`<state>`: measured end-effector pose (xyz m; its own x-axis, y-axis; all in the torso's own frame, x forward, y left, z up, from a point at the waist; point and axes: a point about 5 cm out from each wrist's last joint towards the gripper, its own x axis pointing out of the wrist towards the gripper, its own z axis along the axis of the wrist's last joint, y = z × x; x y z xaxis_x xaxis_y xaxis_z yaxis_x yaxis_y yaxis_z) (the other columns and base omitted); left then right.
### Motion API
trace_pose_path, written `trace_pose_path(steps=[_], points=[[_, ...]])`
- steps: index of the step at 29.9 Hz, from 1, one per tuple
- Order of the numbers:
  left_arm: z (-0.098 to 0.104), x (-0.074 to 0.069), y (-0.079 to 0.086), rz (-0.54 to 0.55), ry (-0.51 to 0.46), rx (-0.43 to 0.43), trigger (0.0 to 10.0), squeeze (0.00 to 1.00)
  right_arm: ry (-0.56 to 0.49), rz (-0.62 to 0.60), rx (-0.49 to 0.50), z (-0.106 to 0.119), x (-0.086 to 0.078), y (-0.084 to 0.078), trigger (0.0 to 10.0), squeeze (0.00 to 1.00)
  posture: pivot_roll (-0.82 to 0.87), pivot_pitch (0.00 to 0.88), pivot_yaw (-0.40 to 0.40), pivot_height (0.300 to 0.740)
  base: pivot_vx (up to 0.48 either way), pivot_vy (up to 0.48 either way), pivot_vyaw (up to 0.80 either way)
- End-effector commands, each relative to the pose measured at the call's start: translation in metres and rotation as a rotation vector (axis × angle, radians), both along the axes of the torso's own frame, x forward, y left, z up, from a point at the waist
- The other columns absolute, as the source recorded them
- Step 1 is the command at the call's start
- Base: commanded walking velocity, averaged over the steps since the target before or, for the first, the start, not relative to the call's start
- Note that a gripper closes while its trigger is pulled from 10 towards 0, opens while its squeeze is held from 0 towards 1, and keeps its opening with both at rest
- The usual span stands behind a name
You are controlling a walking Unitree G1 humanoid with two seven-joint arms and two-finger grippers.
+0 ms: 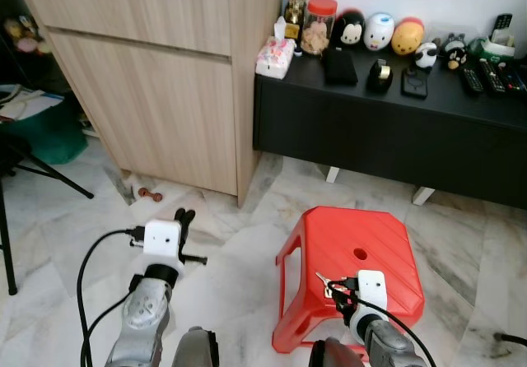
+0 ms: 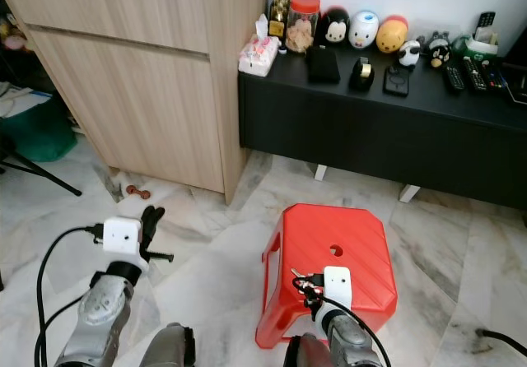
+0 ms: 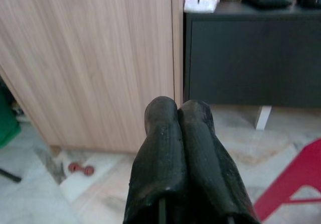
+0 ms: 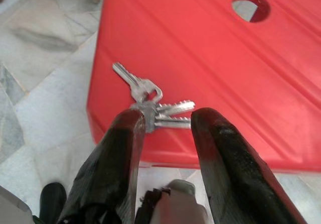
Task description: Hang keys on a hook
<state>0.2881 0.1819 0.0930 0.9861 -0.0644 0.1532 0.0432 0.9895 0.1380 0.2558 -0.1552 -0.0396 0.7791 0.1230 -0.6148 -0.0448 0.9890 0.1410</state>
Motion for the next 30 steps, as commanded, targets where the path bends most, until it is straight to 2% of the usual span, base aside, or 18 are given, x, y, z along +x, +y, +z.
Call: trace_pose_path(steps=[1, 8, 14, 30], points=[[0.005, 0.000, 0.000, 0.011, -0.011, -0.025, 10.0, 0.00, -0.014, 0.014, 0.008, 0.002, 0.002, 0.002, 10.0, 0.00, 0.18, 0.203, -0.100, 0.647, 0.000, 0.000, 0.00], [0.027, 0.001, -0.007, 0.013, -0.068, -0.041, 10.0, 0.00, -0.045, 0.091, 0.038, 0.006, 0.006, 0.010, 10.0, 0.00, 0.19, 0.231, -0.116, 0.647, 0.000, 0.000, 0.00], [0.038, 0.000, -0.009, 0.016, -0.091, -0.050, 10.0, 0.00, -0.029, 0.112, 0.034, 0.006, 0.006, 0.009, 10.0, 0.00, 0.19, 0.253, -0.125, 0.647, 0.000, 0.000, 0.00], [0.067, -0.008, -0.020, 0.021, -0.154, -0.084, 10.0, 0.00, -0.044, 0.091, 0.075, 0.010, 0.012, 0.017, 10.0, 0.00, 0.21, 0.310, -0.149, 0.647, 0.000, 0.000, 0.00]])
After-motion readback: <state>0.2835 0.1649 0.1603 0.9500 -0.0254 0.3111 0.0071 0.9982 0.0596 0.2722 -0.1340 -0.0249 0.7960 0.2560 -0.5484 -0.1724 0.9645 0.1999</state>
